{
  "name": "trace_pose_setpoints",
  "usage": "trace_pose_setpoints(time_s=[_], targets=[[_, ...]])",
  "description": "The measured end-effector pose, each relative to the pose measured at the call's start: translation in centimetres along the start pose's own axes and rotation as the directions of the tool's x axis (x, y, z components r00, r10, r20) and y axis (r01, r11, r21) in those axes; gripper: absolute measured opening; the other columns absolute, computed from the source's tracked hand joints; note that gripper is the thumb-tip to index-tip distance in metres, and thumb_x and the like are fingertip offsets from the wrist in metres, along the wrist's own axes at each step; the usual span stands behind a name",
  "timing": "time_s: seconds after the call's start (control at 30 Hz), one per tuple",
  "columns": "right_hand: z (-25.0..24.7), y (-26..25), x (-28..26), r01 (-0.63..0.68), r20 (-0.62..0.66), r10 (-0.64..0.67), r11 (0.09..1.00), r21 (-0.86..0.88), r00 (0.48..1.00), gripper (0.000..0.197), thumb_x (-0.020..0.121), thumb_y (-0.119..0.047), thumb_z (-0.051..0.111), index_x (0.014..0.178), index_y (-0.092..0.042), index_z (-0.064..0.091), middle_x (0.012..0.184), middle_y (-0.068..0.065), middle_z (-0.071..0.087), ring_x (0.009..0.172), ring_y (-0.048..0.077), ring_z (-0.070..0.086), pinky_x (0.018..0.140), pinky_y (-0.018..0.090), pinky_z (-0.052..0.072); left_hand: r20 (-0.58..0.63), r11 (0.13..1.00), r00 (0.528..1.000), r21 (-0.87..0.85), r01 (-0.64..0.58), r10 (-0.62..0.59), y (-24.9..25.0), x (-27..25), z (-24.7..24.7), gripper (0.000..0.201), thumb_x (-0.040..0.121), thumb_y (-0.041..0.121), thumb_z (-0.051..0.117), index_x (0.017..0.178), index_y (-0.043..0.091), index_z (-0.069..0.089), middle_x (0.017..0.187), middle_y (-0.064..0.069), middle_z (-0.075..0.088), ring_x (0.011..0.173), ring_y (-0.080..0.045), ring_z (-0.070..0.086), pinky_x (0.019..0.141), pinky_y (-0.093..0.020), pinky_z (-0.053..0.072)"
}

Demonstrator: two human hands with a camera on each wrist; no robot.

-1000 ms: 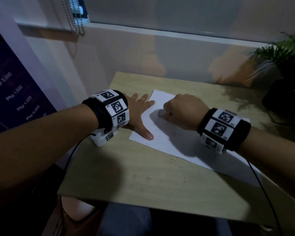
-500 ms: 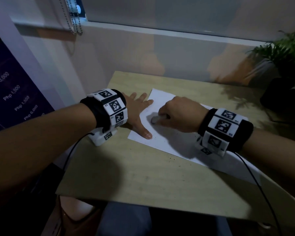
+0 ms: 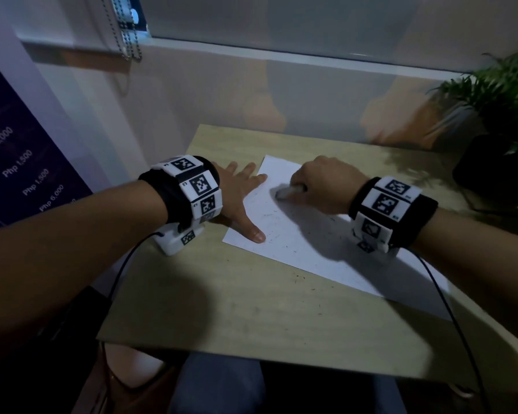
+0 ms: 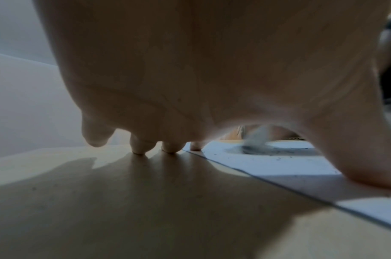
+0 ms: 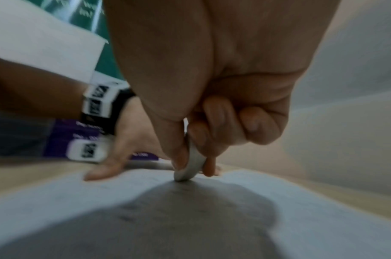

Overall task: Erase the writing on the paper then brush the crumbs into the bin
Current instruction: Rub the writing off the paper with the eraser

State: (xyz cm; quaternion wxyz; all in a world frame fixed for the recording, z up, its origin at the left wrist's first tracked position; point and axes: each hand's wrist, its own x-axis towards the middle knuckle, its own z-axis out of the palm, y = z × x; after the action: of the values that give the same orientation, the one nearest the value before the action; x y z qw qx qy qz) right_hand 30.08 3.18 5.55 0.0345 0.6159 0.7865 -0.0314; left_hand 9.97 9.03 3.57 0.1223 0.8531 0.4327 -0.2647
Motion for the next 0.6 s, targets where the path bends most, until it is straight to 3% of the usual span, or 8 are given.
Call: trace_pose_setpoints(time_s=[0.1, 0.2, 0.3, 0.4, 0.5, 0.57, 0.6], targets=[[-0.1, -0.1, 0.3, -0.057, -0.069, 0.049, 0.991, -0.121, 0.996, 0.05, 0.1, -0.048, 0.048, 0.074, -0.006, 0.056, 0.069, 0.007, 0.051, 0.067, 0.031, 0.054, 0.049, 0.027, 0.027, -0.004, 1.0, 1.0, -0.005, 0.0, 0.0, 0.0, -0.1, 0.1, 0.143, 0.057, 0.093, 0.063, 0.158, 0.037, -0.021, 0.166, 0.005, -0.029, 0.155, -0.029, -0.019, 0.123, -0.062, -0.002], [0.9, -2.6, -1.2, 0.052, -0.08, -0.069, 0.979, -0.196, 0.994, 0.039, 0.102, -0.036, 0.043, 0.078, -0.008, 0.056, 0.069, 0.005, 0.048, 0.065, 0.029, 0.049, 0.05, 0.029, 0.024, -0.003, 1.0, 1.0, -0.004, 0.003, -0.003, 0.2, -0.1, 0.1, 0.141, 0.061, 0.089, 0.066, 0.158, 0.036, -0.021, 0.166, 0.005, -0.029, 0.155, -0.03, -0.019, 0.124, -0.062, -0.001], [1.0, -3.4, -2.2, 0.139, -0.019, -0.142, 0.986, -0.09, 0.99, 0.045, 0.1, -0.048, 0.046, 0.069, -0.016, 0.049, 0.063, -0.001, 0.046, 0.062, 0.026, 0.049, 0.052, 0.03, 0.027, -0.004, 1.0, 1.0, 0.003, 0.008, -0.008, 0.3, 0.0, 0.0, 0.141, 0.062, 0.089, 0.066, 0.158, 0.035, -0.022, 0.166, 0.004, -0.029, 0.155, -0.03, -0.02, 0.124, -0.061, -0.001], [0.0, -1.4, -1.1, 0.009, 0.002, -0.009, 0.998, -0.065, 1.0, 0.053, 0.098, -0.057, 0.047, 0.066, -0.015, 0.049, 0.066, 0.003, 0.05, 0.065, 0.029, 0.052, 0.049, 0.028, 0.027, -0.007, 1.0, 1.0, 0.002, -0.001, 0.001, 0.0, 0.1, 0.1, 0.145, 0.054, 0.095, 0.061, 0.158, 0.036, -0.022, 0.166, 0.005, -0.029, 0.155, -0.03, -0.019, 0.123, -0.062, -0.001], [0.0, -1.8, -0.7, -0.047, -0.077, 0.035, 0.984, -0.169, 0.996, 0.046, 0.101, -0.046, 0.046, 0.079, -0.008, 0.059, 0.079, 0.01, 0.059, 0.068, 0.03, 0.051, 0.052, 0.029, 0.03, -0.006, 1.0, 1.0, -0.016, 0.0, 0.0, -0.1, 0.1, 0.4, 0.148, 0.048, 0.097, 0.059, 0.158, 0.038, -0.022, 0.166, 0.007, -0.029, 0.155, -0.029, -0.02, 0.124, -0.062, -0.001], [0.6, -3.6, -1.6, 0.021, -0.086, -0.038, 0.982, -0.189, 0.996, 0.037, 0.102, -0.038, 0.043, 0.086, -0.01, 0.063, 0.081, 0.008, 0.058, 0.069, 0.028, 0.047, 0.059, 0.03, 0.032, -0.013, 1.0, 1.0, -0.007, 0.007, -0.007, 0.0, 0.2, 0.4, 0.145, 0.055, 0.094, 0.063, 0.158, 0.037, -0.022, 0.166, 0.006, -0.03, 0.155, -0.029, -0.02, 0.124, -0.061, -0.001], [1.0, -4.4, -2.2, 0.068, -0.067, -0.081, 0.983, -0.17, 0.994, 0.036, 0.102, -0.037, 0.043, 0.082, -0.013, 0.061, 0.075, 0.003, 0.053, 0.068, 0.028, 0.046, 0.06, 0.03, 0.032, -0.017, 1.0, 1.0, 0.0, 0.009, -0.009, 0.1, 0.2, 0.4, 0.144, 0.058, 0.091, 0.065, 0.158, 0.036, -0.022, 0.166, 0.005, -0.029, 0.155, -0.029, -0.02, 0.124, -0.061, -0.001]])
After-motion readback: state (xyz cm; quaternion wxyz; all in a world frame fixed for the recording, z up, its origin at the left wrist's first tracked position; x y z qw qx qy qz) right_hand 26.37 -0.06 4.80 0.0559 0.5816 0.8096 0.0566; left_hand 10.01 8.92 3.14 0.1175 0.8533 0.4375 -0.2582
